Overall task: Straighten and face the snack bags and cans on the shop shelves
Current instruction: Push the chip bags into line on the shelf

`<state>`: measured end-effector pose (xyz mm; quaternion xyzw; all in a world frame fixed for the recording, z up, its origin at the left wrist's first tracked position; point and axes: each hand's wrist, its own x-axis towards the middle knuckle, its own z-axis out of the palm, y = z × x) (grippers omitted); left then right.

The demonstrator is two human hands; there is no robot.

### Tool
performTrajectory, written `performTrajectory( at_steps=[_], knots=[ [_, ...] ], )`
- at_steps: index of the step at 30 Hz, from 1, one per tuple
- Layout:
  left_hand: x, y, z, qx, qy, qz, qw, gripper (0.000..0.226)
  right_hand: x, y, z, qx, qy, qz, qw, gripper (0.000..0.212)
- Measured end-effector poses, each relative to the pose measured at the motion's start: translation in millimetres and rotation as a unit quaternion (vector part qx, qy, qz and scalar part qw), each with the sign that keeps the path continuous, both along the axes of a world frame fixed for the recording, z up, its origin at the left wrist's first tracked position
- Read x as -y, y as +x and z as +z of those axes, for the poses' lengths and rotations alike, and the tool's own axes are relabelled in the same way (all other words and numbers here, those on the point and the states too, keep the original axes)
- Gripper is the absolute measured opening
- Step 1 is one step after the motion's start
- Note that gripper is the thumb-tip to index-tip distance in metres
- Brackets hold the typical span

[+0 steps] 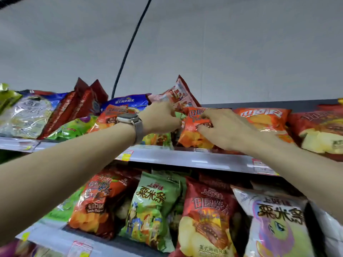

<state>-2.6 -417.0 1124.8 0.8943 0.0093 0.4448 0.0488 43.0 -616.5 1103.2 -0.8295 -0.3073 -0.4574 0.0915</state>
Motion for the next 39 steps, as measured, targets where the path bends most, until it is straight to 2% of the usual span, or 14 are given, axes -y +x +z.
performTrajectory(
  at_steps=[3,7,10,13,14,17,21,23,25,30,32,34,35,39],
  knots=[
    [-56,-10,0,-0.013,-0.016,0.038,0.999,0.029,-48,1,-1,-0.012,-0.013,0.018,1.000,0.044],
    [-122,-17,2,0.007,-0.025,0.110,0.994,0.039,-103,6,0,-0.054,0.010,0.061,0.997,0.042],
    [-161,-23,2,0.026,-0.064,0.140,0.988,0.035,-135,13,1,-0.108,0.070,0.104,0.986,0.064],
    [-193,-21,-1,0.025,-0.107,0.144,0.983,0.038,-156,24,1,-0.157,0.089,0.096,0.979,0.091],
    [-204,-17,-3,0.022,-0.124,0.141,0.982,0.044,-161,25,1,-0.182,0.089,0.084,0.976,0.098],
    [-231,-2,-6,-0.003,-0.190,0.117,0.975,0.083,-170,32,2,-0.218,0.093,0.050,0.970,0.113],
    [-242,11,-5,-0.001,-0.302,-0.027,0.953,0.106,-181,41,1,-0.161,0.139,0.024,0.977,0.099],
    [-245,18,-3,0.006,-0.293,-0.048,0.955,0.087,-183,36,-2,-0.115,0.183,0.044,0.975,0.098],
    [-244,24,-2,0.014,-0.256,-0.036,0.966,0.058,-182,31,-3,-0.070,0.214,0.070,0.972,0.109],
    [-241,26,4,0.092,-0.272,-0.063,0.956,0.033,-172,24,5,0.024,0.286,0.106,0.952,0.108],
    [-247,20,13,0.141,-0.318,-0.099,0.932,0.041,-169,22,9,0.045,0.310,0.105,0.944,0.107],
    [-253,9,22,0.188,-0.347,-0.111,0.912,0.071,-171,19,12,0.059,0.329,0.108,0.936,0.105],
    [-256,2,26,0.215,-0.348,-0.109,0.906,0.077,-174,19,13,0.059,0.336,0.113,0.933,0.105],
    [-267,-25,41,0.337,-0.349,-0.132,0.864,0.070,-198,24,14,0.032,0.322,0.110,0.940,0.111]
  ],
)
